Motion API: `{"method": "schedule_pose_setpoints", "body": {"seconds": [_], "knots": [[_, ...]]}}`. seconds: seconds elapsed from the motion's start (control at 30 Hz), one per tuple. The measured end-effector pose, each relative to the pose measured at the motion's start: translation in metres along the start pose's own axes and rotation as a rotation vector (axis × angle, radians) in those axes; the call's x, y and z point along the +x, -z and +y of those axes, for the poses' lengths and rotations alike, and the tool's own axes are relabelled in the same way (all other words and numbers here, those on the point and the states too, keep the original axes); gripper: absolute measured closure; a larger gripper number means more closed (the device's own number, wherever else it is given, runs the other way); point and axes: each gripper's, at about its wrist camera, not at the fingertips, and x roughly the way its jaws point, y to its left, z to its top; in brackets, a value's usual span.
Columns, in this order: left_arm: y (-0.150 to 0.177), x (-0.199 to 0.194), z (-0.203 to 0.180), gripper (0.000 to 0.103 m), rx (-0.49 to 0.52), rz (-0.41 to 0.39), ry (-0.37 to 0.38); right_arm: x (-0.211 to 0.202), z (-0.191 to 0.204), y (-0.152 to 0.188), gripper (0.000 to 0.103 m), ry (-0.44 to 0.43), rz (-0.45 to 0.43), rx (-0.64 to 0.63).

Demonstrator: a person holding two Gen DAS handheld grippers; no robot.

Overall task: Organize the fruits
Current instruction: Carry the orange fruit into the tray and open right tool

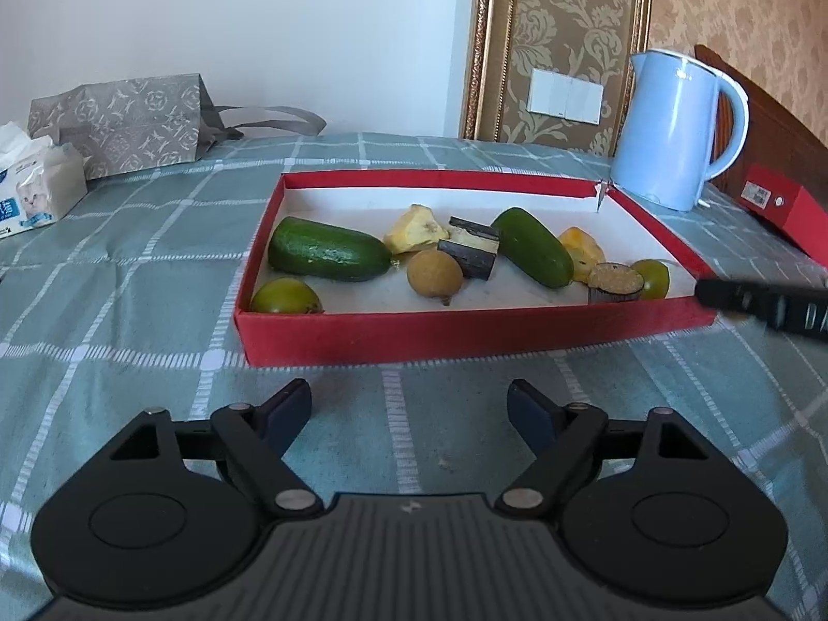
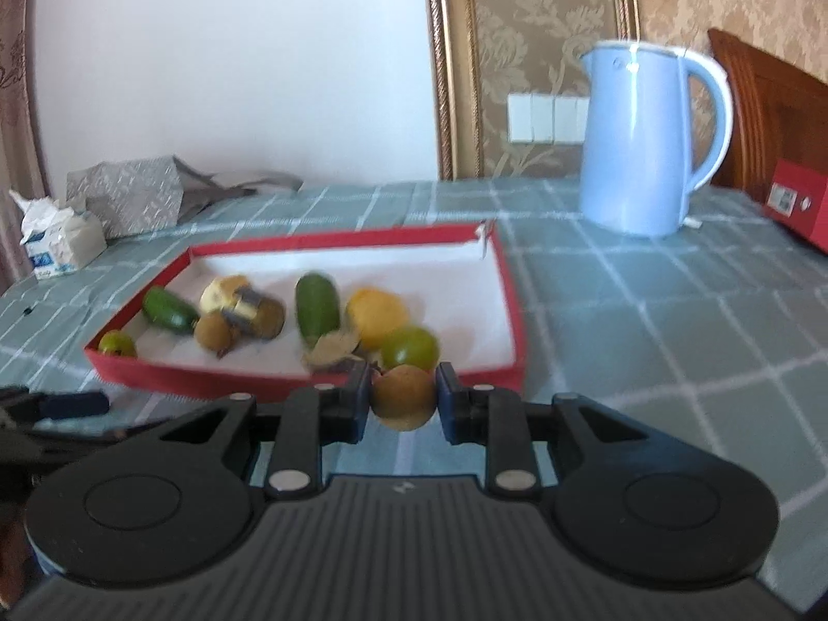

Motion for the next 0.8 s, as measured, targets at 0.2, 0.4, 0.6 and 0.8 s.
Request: {"method": "schedule_pose_setpoints", "body": {"seconds": [0.2,0.4,0.6,0.8], "knots": [[0.0,0.0,-0.001,0.019,-0.002,0.0,0.001,0.007,-0.006,-0.025,0.078,0.031,-0.043,-0.024],[0.0,0.0,-0.001,0.017,0.003,0.004,0.004,0.029,-0.006,-0.05,0.078,0.061,-0.06,-0.065],[0.0,0.001,-0.001,0.013,0.008,0.008,0.006,0.074,-0.004,-0.065,0.078,0.088,-0.011,-0.087],[-0.001,0.001,-0.001,0.011,0.011,0.011,0.008,0.124,-0.007,-0.067,0.078,0.112,0.065,-0.099]]}}
